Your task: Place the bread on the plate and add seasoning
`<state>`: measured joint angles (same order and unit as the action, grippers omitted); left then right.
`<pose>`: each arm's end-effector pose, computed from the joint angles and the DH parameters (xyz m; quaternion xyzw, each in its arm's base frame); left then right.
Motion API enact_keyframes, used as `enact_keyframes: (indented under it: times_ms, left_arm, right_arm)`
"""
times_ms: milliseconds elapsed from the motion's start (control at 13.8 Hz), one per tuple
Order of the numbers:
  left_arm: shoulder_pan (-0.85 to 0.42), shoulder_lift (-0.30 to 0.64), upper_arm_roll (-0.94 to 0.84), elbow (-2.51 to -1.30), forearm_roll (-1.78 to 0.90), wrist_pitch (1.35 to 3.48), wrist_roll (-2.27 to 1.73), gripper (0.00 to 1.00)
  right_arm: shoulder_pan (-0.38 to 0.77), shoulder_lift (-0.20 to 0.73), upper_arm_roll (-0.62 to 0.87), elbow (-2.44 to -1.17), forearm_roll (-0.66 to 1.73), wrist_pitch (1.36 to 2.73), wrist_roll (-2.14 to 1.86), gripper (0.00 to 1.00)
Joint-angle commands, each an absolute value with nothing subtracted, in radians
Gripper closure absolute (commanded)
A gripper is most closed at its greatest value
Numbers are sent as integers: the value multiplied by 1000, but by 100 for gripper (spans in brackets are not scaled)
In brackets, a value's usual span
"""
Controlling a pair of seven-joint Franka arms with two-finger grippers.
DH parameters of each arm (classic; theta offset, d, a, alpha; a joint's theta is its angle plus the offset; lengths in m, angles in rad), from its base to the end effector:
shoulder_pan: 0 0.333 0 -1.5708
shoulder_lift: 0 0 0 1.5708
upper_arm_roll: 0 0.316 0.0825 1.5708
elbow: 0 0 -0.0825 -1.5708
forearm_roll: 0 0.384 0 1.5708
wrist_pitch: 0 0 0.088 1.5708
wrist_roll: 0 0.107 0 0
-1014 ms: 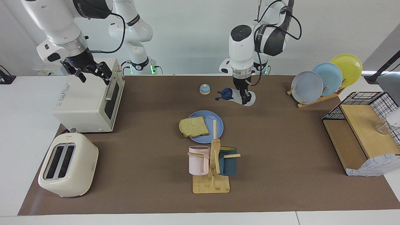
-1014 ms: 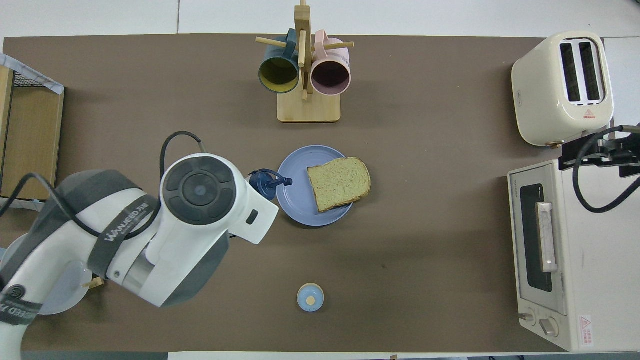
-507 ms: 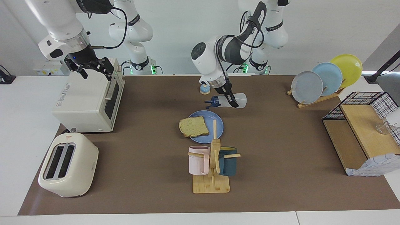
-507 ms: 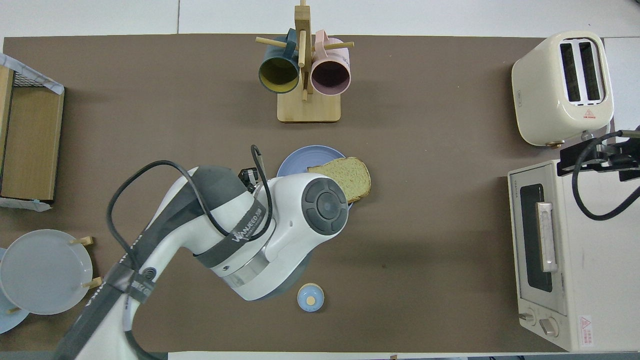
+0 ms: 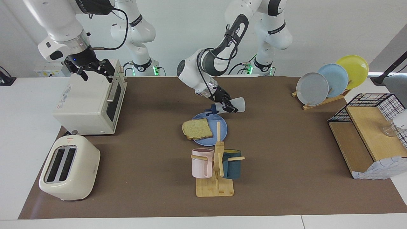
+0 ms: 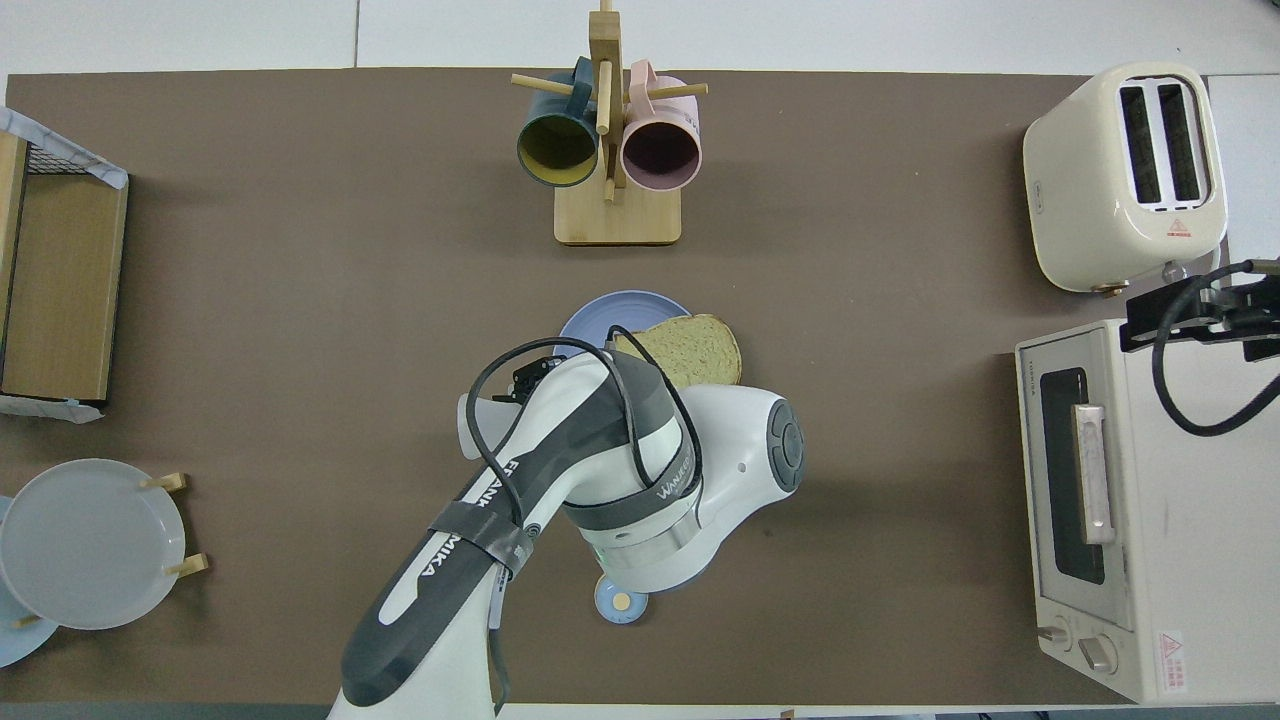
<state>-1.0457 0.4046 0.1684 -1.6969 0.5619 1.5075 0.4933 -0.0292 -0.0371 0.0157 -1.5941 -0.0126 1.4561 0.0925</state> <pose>0.4198 -0.4256 0.3517 -0.6661 0.6225 0.2160 0.3496 0.5303 -0.0085 0.6243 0.9973 -0.0533 -0.0501 0.0086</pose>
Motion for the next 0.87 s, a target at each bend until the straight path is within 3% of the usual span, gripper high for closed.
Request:
enact_keyframes:
  times_ms: [0, 145, 217, 435, 579, 797]
  left_arm:
    - [-1075, 465, 181, -1629, 613, 1398, 494, 100]
    - [-1083, 627, 186, -1446, 632, 1278, 499, 100]
    - [-1078, 655, 187, -1386, 635, 1228, 499, 100]
    - [-1095, 673, 186, -1382, 745, 1164, 497, 100]
    - [-1136, 770, 186, -1381, 823, 1118, 497, 100]
    - [-1137, 773, 186, -1374, 870, 1144, 499, 100]
  right_arm:
    - [-26, -29, 9, -1575, -21, 1440, 61, 0]
    - [17, -32, -32, -1577, -20, 1437, 60, 0]
    - [17, -35, -32, -1575, -18, 1427, 60, 0]
    - [12, -35, -35, -1575, -17, 1428, 60, 0]
    - [9, -34, -34, -1575, -17, 1428, 58, 0]
    - [3, -34, -38, -1575, -17, 1425, 54, 0]
